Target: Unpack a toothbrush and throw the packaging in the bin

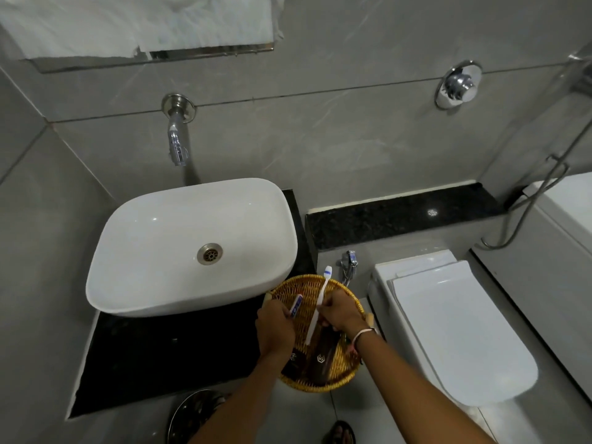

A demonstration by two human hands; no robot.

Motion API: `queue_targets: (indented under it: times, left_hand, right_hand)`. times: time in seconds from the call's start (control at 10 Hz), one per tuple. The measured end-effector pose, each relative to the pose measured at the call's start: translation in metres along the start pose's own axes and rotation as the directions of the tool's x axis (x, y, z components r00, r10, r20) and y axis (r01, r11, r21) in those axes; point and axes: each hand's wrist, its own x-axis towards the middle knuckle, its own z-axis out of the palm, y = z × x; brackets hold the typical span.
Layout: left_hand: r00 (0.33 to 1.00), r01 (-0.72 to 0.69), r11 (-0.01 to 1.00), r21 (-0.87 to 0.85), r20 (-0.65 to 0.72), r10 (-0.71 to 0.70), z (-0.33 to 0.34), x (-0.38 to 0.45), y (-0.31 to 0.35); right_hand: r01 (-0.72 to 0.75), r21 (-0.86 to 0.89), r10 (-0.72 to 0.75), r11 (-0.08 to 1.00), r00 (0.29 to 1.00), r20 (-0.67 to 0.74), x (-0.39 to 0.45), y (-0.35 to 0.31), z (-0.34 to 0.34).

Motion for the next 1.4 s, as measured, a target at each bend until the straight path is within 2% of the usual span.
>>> queue_targets:
  times: [0.2, 0.4, 0.5, 0.6, 0.7, 1.1, 1.4]
  left_hand:
    - [0.989, -0.141, 0.985, 0.099, 0.045, 0.138, 0.002, -0.003, -0.007]
    - [0.951, -0.309, 0.933, 0.186, 0.075, 0.3, 0.003, 0.002, -0.008]
    - [0.914, -0.405, 0.876, 0.261, 0.146, 0.379, 0.009, 0.01, -0.001]
    - [0.891, -0.449, 0.823, 0.348, 0.247, 0.381, 0.014, 0.018, 0.001]
    - [0.877, -0.469, 0.8, 0.374, 0.307, 0.37, 0.017, 0.023, -0.003]
    - [0.896, -0.422, 0.878, 0.227, 0.253, 0.365, 0.018, 0.027, -0.005]
    - [0.891, -0.447, 0.866, 0.226, 0.206, 0.406, 0.018, 0.025, -0.009]
  right_hand:
    - [0.057, -0.021, -0.058, 0.998, 0.996, -0.068, 0.001, -0.002, 0.004]
    - [0.051, -0.013, -0.052, 0.999, 0.987, -0.15, 0.002, 0.0, 0.006]
    - [0.074, 0.003, -0.072, 0.997, 0.98, -0.187, 0.0, 0.003, 0.008]
    - [0.082, 0.035, -0.073, 0.996, 0.973, -0.217, 0.001, 0.005, 0.01]
    - [0.079, 0.043, -0.069, 0.996, 0.977, -0.202, 0.004, 0.005, 0.009]
    - [0.079, 0.05, -0.07, 0.996, 0.984, -0.163, 0.009, 0.005, 0.004]
    - [0.064, 0.116, -0.035, 0.991, 0.97, -0.24, 0.002, 0.008, 0.001]
